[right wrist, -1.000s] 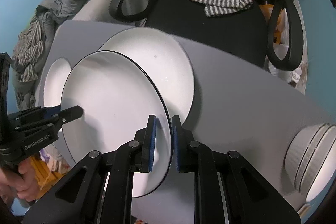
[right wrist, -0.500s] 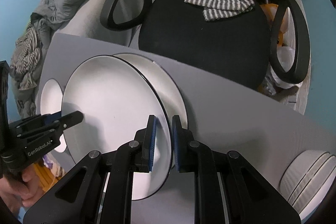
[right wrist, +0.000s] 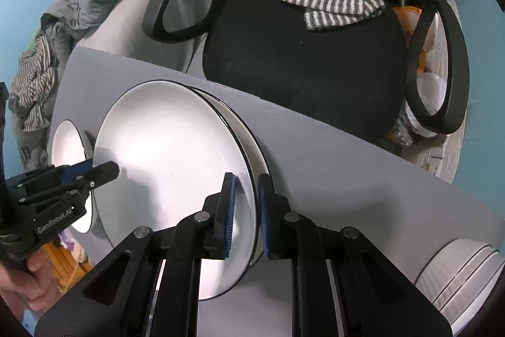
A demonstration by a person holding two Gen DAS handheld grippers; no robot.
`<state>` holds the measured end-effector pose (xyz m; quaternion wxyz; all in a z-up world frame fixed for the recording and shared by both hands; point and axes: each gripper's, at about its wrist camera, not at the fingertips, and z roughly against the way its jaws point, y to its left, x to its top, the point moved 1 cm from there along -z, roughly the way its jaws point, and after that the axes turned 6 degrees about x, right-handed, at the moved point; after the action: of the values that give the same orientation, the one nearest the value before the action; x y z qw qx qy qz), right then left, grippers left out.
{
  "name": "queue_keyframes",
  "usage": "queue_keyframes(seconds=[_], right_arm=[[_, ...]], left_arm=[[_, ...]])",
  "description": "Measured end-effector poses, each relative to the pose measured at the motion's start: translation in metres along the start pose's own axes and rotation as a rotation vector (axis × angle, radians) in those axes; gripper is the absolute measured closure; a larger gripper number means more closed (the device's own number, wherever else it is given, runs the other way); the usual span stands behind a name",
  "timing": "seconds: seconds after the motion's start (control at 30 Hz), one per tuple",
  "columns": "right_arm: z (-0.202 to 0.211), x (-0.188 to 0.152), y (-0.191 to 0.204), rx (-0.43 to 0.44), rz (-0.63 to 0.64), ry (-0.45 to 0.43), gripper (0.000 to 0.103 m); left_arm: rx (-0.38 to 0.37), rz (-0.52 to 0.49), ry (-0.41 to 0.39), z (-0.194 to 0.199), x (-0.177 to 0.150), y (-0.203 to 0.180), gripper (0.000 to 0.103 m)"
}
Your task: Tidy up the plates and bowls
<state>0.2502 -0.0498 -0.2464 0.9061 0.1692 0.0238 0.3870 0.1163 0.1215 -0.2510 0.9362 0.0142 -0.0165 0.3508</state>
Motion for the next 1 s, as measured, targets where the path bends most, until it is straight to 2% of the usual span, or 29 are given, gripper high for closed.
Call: queue_keyframes(seconds=[0.23, 0.4, 0.73, 0.83, 0.93, 1.0], right_arm=[[-0.002, 0.004, -0.001, 0.003, -0.049, 0.025, 0.084], [-0.006, 0.004, 0.003, -0.002, -0.094, 0.065, 0.069], [-0.006, 0.003, 0.014, -0.104, -0.088, 0.093, 0.067], [-0.003, 0.003, 0.017, -0.130, -0.080, 0.095, 0.062], [-0.001, 0.002, 0.021, -0.206, -0.053, 0.080, 0.056], [-0.001, 0.002, 0.022, -0.185, -0.046, 0.078, 0.056]], left_arm=[[0.023, -0.013, -0.005, 0.000, 0.002, -0.004, 0.082], [0.008, -0.001, 0.005, -0.001, 0.003, -0.002, 0.082], [0.052, -0.032, -0.015, 0.001, -0.002, -0.008, 0.079], [0.061, -0.045, -0.019, 0.001, -0.003, -0.010, 0.079], [0.058, -0.051, -0.021, 0.003, -0.005, -0.011, 0.079], [0.056, -0.055, -0.023, 0.004, -0.005, -0.011, 0.079]])
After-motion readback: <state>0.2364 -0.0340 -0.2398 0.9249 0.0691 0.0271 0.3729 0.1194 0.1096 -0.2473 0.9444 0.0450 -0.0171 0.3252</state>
